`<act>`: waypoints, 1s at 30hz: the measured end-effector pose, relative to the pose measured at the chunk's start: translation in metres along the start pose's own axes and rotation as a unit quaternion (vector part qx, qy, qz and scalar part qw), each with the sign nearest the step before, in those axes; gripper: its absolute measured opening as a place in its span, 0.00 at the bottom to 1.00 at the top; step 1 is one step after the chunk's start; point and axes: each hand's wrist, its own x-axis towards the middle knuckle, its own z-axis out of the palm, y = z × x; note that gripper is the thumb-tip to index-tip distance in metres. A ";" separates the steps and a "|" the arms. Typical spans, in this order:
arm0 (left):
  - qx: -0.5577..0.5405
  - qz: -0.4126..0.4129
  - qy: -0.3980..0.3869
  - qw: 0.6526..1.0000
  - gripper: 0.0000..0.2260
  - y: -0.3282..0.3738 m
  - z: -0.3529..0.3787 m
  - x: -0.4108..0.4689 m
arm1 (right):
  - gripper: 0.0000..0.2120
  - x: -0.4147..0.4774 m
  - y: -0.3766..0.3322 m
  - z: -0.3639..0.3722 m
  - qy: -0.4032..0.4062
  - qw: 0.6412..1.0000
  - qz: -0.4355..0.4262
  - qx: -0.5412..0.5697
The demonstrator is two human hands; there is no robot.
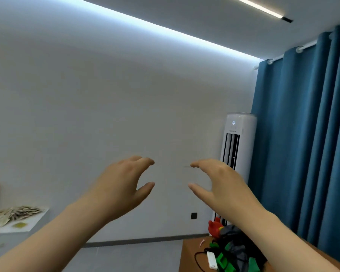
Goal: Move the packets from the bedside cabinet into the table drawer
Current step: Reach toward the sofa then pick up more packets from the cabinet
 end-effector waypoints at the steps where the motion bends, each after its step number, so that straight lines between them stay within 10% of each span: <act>1: 0.006 -0.005 -0.004 1.000 0.22 -0.007 0.010 0.007 | 0.24 0.012 0.006 0.013 -0.002 1.000 -0.005 0.007; 30: 0.147 -0.156 -0.086 0.973 0.22 -0.417 0.252 0.184 | 0.23 0.424 0.027 0.429 -0.048 0.982 -0.116 0.138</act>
